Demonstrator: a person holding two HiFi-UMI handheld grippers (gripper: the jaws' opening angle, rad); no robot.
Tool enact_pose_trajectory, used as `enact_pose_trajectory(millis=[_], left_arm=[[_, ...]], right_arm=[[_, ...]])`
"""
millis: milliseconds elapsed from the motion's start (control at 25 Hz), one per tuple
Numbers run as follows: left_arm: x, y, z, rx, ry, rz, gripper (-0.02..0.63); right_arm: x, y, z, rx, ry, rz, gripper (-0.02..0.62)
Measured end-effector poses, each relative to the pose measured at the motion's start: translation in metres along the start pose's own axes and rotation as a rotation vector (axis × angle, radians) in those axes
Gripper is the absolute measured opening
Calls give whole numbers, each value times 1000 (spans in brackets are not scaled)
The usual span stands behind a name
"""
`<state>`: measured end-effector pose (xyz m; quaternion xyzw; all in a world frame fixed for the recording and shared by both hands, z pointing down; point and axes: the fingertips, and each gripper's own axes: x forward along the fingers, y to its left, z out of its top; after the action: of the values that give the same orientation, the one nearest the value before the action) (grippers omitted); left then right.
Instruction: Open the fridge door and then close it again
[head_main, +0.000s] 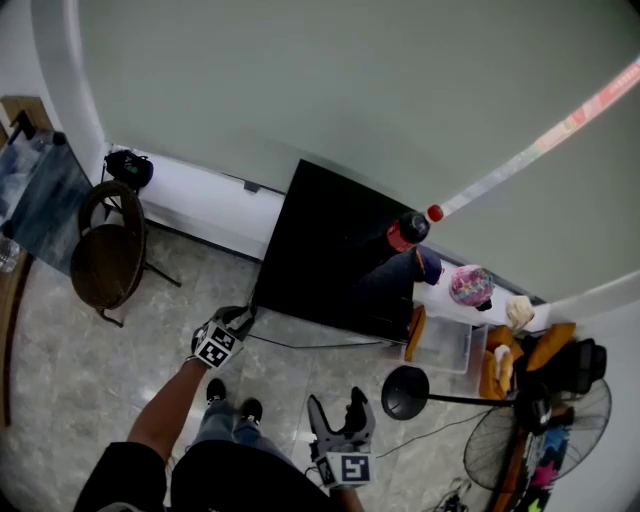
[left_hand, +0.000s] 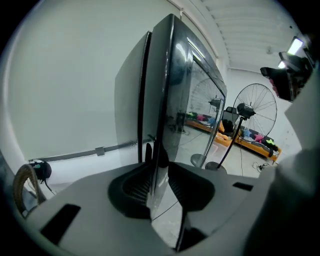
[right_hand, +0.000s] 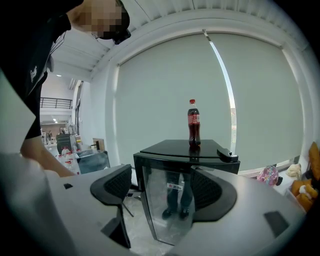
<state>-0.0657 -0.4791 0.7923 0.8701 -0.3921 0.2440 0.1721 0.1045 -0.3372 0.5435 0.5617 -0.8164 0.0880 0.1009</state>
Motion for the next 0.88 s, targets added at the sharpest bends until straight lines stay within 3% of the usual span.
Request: enact_pose_trajectory(millis=[720, 880], left_arm=[[3, -3, -10, 28, 84, -15, 81], [-9, -16, -17, 57, 82, -49, 75]], right_arm=[[4, 3, -1, -19, 5, 54, 365], [7, 2, -1, -14, -1, 61, 364]])
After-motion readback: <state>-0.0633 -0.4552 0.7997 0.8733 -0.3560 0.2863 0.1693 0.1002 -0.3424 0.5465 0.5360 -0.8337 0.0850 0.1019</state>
